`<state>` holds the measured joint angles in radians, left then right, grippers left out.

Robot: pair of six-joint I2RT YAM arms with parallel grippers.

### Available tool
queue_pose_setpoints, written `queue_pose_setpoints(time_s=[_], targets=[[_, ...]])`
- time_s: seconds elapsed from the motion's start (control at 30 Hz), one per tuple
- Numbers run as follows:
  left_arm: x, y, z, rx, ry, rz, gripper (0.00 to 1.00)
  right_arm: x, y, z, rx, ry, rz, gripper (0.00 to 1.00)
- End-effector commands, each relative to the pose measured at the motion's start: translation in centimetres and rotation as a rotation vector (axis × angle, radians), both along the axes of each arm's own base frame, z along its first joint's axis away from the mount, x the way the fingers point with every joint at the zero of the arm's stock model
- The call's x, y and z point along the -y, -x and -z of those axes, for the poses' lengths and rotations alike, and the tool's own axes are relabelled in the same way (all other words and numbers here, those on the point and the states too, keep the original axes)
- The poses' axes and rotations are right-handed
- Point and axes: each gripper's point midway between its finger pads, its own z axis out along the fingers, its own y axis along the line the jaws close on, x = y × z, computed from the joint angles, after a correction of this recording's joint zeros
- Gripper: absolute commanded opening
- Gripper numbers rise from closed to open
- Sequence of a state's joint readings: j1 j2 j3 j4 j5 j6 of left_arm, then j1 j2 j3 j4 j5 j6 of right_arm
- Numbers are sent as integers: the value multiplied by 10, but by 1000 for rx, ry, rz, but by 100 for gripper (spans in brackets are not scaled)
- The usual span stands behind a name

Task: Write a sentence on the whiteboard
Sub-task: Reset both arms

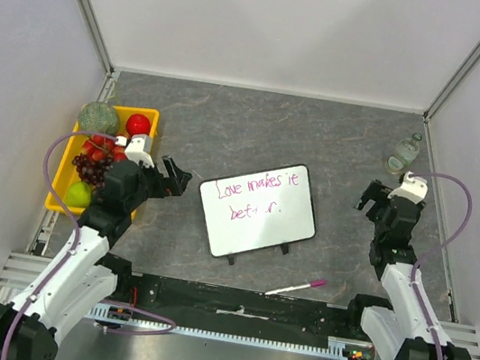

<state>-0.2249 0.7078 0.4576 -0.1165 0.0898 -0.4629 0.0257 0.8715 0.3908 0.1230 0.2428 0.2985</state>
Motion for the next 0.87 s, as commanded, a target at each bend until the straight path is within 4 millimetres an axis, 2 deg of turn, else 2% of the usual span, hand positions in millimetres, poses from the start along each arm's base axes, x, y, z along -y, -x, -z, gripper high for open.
queue_pose_setpoints(time_s=[0.0, 0.03, 0.1, 0.23, 0.4, 0.53, 0.67, 0.83], targets=[[-2, -4, -20, 139, -50, 30, 100, 2, -14, -10, 137, -39, -47, 98], [-5, -4, -21, 153, -54, 9, 100, 9, -11, -5, 142, -26, -8, 98], [-14, -5, -25, 182, -69, -32, 100, 15, -12, -12, 199, -4, 23, 98], [-29, -10, -29, 225, -98, -113, 100, 21, -9, -13, 297, 49, 36, 98], [-24, -17, -30, 296, -116, -80, 100, 28, -14, -5, 282, 67, 86, 98], [-28, -22, -27, 308, -152, -95, 100, 28, -20, -3, 280, 63, 88, 98], [-34, -25, -32, 337, -181, -121, 100, 28, -28, 10, 254, 58, 85, 98], [-25, -21, -36, 402, -178, -60, 100, 31, -31, 10, 262, 72, 100, 98]])
